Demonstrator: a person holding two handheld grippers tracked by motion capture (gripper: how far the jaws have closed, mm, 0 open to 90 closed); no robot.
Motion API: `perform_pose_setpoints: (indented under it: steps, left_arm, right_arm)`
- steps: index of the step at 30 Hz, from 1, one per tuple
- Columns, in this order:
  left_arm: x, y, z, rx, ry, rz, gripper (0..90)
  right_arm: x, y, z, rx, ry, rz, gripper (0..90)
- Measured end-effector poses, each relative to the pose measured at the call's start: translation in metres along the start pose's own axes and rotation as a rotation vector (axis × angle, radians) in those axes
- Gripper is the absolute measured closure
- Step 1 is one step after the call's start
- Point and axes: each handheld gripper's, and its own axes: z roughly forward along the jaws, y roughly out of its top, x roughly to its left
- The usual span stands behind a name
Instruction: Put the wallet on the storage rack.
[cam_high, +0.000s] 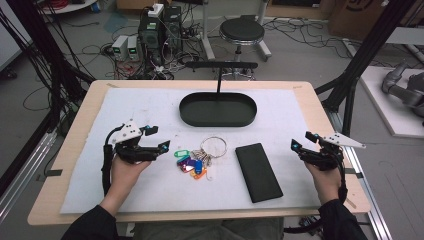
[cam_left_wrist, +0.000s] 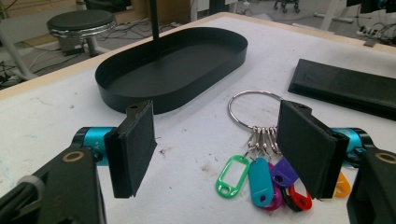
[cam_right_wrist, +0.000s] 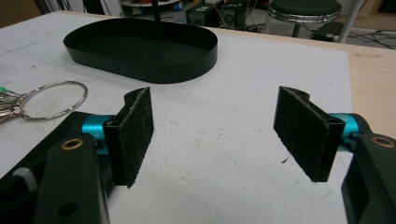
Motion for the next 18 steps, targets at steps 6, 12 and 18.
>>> perform_pose_setpoints:
  steps: [6, 12, 18]
  left_arm:
    - [-0.001, 0.000, 0.001, 0.007, -0.011, 0.007, 28.7]
    - [-0.003, 0.003, 0.005, 0.009, -0.018, 0.019, 30.4]
    - [-0.006, 0.007, 0.013, 0.011, -0.032, 0.027, 34.9]
  right_arm:
    - [0.003, 0.002, 0.003, 0.010, -0.017, -0.026, 29.2]
    - [0.002, 0.001, 0.004, 0.018, -0.025, -0.026, 29.3]
    - [-0.001, 0.000, 0.003, 0.018, -0.034, -0.019, 29.2]
